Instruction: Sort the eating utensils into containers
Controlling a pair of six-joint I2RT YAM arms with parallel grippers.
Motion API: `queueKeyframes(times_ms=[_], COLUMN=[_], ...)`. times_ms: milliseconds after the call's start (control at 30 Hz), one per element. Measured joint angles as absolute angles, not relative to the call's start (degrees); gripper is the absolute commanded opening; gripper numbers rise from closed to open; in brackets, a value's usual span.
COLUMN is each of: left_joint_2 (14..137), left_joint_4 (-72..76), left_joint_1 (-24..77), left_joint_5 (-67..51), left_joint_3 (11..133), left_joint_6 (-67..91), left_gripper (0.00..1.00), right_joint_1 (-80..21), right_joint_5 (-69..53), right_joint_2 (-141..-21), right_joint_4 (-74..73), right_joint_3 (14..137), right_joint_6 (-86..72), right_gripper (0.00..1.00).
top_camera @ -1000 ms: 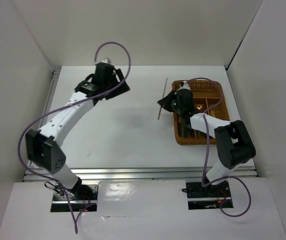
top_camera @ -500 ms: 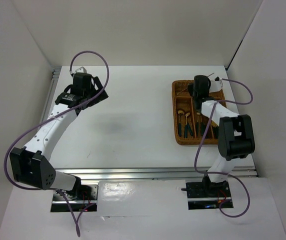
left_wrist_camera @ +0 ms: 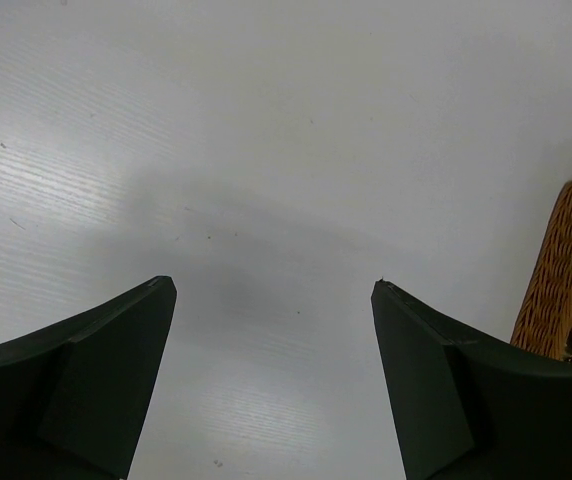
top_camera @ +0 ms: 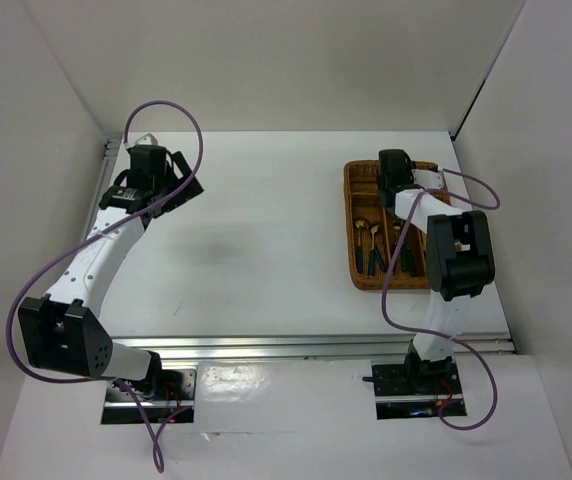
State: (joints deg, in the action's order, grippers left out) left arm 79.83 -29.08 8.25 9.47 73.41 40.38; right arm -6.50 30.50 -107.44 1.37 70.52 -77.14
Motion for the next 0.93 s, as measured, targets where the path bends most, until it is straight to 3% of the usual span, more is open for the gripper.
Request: queueKeyframes(times_ms=[200,333,600,933], left_joint_2=[79.53,78.89,74.98,71.02], left_joint_4=[-28.6,-28.16,-24.32,-22.0], left_joint_1=[7.16,7.16,7.16,7.31], left_joint_5=[7.99,7.01,3.86,1.58], left_joint_3=[71.37,69.97,65.36,64.12], left_joint_6=[40.25,39.13,34.7,32.62], left_gripper=[0.96,1.0,1.0,1.0], right_joint_1=[-6.5,-6.5,-6.5,-6.5], right_joint_5=[30.0,26.13,11.14,2.04], right_joint_2=[-108.86,-108.18,-100.92,-82.15], right_joint_4=[-0.3,0.38,1.48,5.34], right_joint_3=[73.21,73.65,73.63,70.41], right_joint_6=[-75.29,-66.52,-42.5,-28.75], right_gripper=[0.79,0.89,0.94,1.0])
